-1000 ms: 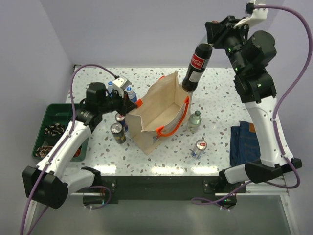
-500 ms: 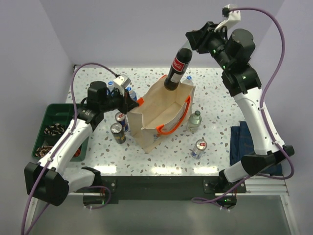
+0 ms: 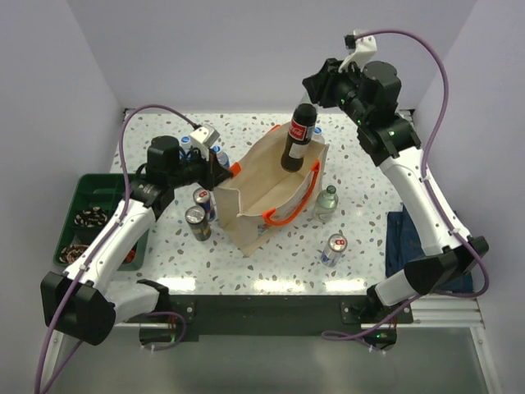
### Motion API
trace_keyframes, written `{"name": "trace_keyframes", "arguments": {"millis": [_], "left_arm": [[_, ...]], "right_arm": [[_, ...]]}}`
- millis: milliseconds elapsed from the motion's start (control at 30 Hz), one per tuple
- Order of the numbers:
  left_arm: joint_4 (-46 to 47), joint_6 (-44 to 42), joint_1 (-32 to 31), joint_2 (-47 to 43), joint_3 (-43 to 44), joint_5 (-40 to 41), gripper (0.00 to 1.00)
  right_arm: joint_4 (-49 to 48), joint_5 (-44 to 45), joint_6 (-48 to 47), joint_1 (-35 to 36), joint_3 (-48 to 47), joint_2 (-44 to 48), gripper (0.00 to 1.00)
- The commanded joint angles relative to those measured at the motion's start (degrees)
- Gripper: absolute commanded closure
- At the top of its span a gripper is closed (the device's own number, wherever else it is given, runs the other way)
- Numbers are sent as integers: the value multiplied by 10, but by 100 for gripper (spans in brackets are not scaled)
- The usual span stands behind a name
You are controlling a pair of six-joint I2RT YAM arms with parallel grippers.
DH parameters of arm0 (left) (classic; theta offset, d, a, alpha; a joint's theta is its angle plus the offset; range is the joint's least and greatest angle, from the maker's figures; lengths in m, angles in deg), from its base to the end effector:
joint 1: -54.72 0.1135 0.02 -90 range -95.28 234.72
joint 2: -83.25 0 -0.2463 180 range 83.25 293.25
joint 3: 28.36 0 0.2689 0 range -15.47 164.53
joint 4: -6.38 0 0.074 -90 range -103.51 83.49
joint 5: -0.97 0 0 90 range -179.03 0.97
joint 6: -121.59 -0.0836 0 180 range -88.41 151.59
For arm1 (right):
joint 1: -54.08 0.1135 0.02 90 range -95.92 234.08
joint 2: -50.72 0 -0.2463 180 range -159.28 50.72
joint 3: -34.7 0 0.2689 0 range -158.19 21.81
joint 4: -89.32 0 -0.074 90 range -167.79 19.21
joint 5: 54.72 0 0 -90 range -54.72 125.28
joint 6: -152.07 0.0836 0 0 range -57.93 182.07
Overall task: Place the beverage into the canvas bag
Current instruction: Place the drink in the canvas bag.
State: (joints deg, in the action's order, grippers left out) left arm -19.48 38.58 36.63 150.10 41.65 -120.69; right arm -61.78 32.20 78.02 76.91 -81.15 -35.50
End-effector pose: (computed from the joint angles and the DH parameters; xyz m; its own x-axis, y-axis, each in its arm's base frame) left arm 0.2959 -0.1428 0.2988 -0.4523 0.0388 -0.8910 0.6746 0.6684 -0.3133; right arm 0.3623 0.1574 0.4942 -0.1088 0.2519 -0.9616 -0.4234 0.8635 0.2741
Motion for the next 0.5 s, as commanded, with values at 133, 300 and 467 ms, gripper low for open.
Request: {"name": "trace_keyframes", "arguments": {"millis": [133,300,467], "left_arm": [[41,12,-5,-12,38,-5,100],[43,15,-5,-11,39,-3,100],[49,28,-6,-6,41,6,100]], "right_arm": [[-152,86,-55,6,22,46,100],[-170,108,-86,13,44,45,100],[-189,127,-122,27,70,46,100]]}}
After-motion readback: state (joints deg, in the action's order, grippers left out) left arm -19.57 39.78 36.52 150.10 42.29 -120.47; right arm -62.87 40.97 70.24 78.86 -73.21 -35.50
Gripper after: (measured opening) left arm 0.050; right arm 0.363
